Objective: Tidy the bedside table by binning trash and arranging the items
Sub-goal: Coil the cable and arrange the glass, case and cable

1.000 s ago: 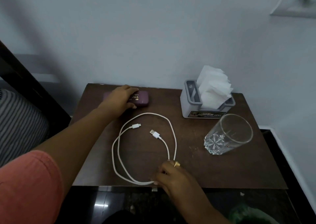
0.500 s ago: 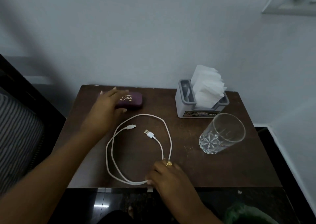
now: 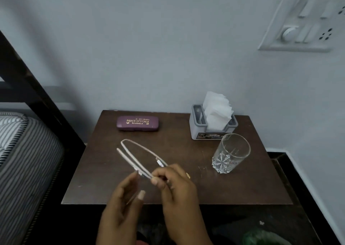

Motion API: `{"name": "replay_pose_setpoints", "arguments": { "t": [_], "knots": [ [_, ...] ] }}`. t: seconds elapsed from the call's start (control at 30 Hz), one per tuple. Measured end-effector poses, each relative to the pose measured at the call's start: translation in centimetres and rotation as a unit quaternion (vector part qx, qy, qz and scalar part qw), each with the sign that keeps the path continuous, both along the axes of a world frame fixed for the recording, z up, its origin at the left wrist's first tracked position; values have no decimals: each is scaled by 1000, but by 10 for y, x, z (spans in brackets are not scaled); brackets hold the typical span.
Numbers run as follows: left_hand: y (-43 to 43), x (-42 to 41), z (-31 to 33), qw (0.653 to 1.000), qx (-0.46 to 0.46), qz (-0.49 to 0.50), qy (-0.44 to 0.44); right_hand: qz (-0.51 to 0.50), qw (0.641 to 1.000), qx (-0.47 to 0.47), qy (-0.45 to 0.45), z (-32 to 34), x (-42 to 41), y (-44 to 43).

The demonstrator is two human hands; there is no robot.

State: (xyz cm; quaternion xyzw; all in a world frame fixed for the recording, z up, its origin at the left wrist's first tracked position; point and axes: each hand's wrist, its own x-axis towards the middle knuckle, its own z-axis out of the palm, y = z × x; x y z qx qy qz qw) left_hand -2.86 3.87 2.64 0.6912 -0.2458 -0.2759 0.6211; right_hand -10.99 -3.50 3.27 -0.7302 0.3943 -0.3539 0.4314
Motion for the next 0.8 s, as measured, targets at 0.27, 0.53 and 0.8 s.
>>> {"name": "replay_pose_setpoints", "arguments": {
  "t": [0.27,0.53,0.8],
  "knots": [
    [19,-20,34,963,-28,-121,-239,-114,906,315,-257,53,-26,25],
    [46,-33,38,980,-68,-142,-124,-112,845,398,-340,75,-43,49],
    [62,-14,49,984,-131,56,103,-105,888,362,-264,67,-68,58]
  ]
}}
